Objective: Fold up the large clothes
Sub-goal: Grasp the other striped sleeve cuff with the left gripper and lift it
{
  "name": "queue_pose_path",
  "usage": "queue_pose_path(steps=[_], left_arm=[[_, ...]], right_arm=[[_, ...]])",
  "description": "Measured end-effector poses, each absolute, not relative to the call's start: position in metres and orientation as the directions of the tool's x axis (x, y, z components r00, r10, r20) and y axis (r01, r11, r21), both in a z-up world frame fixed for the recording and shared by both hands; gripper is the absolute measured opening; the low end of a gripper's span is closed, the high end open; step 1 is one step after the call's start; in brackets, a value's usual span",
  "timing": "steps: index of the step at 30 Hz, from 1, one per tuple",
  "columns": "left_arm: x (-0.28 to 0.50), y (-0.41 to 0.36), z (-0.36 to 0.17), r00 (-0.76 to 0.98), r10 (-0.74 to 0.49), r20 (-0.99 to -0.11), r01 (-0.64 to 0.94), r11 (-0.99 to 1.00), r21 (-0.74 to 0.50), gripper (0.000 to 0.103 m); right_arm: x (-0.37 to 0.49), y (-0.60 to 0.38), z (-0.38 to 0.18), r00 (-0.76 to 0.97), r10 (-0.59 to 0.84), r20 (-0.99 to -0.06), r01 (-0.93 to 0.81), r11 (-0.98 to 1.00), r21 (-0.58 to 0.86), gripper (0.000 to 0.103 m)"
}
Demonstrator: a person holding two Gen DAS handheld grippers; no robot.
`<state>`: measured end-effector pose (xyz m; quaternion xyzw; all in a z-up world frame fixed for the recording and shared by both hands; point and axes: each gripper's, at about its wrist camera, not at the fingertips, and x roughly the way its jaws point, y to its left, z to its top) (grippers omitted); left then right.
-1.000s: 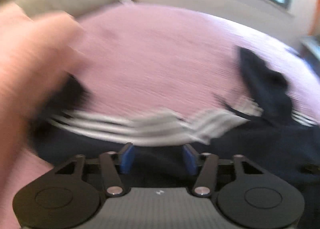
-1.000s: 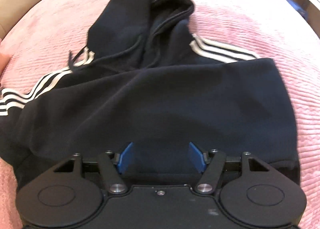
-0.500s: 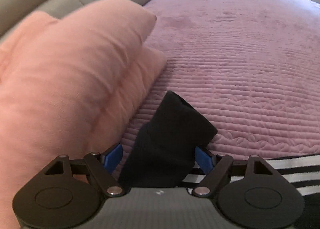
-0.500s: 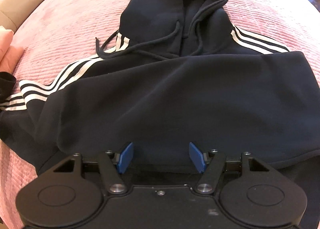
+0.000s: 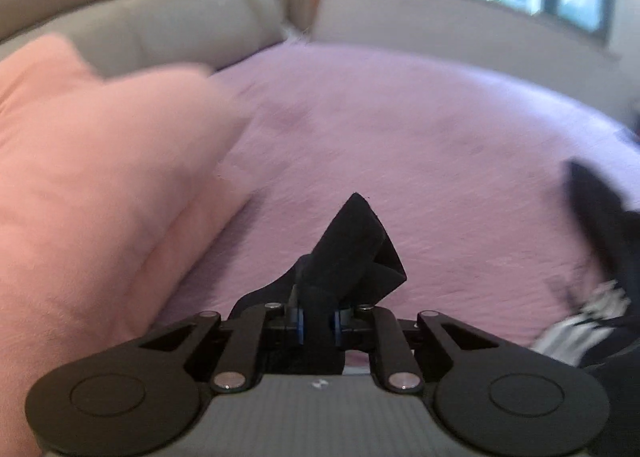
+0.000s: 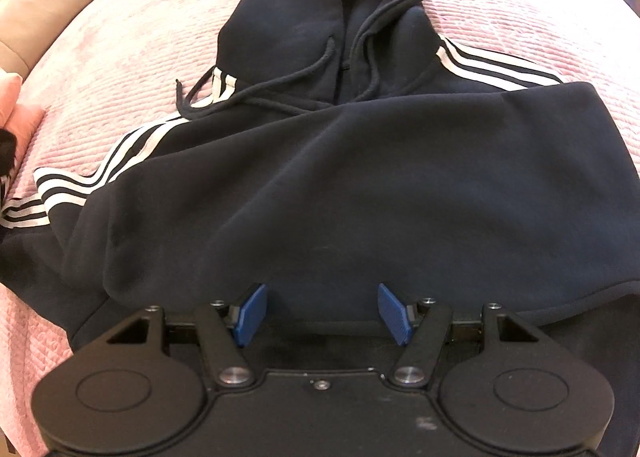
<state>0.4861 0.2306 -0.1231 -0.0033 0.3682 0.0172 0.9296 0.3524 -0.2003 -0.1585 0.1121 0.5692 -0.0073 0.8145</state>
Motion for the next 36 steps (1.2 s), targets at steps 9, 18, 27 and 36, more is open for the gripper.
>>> queue_pose_path(steps=[9,18,27,36], left_arm=[[0.436,0.100,-0.051,0.807,-0.210,-0.552,0.240,0.970,-0.018,0.014],[0.410,-0.051,-0.057,0.716,-0.447,-0.536,0.432,0.887,-0.162,0.015],[0.400,-0.163,-0.150,0.540,-0.457,-0.707,0.461,0.863,-0.206,0.066],[0.372,-0.087,-0.163,0.525,-0.311,-0.792,0.290,0.941,-0.177,0.070]], right_arm=[[0.334,-0.232,-0.137,0.408,0.123,-0.905,0.129,0.973,0.191,0.075],[0.310,-0.285,-0.100,0.496,0.102,-0.862,0.131,0.973,0.190,0.075],[0.298,-0.339,-0.115,0.476,0.100,-0.873,0.194,0.957,0.216,0.075],[0.355,-0.339,-0.151,0.504,0.373,-0.779,0.215,0.819,0.532,0.077]])
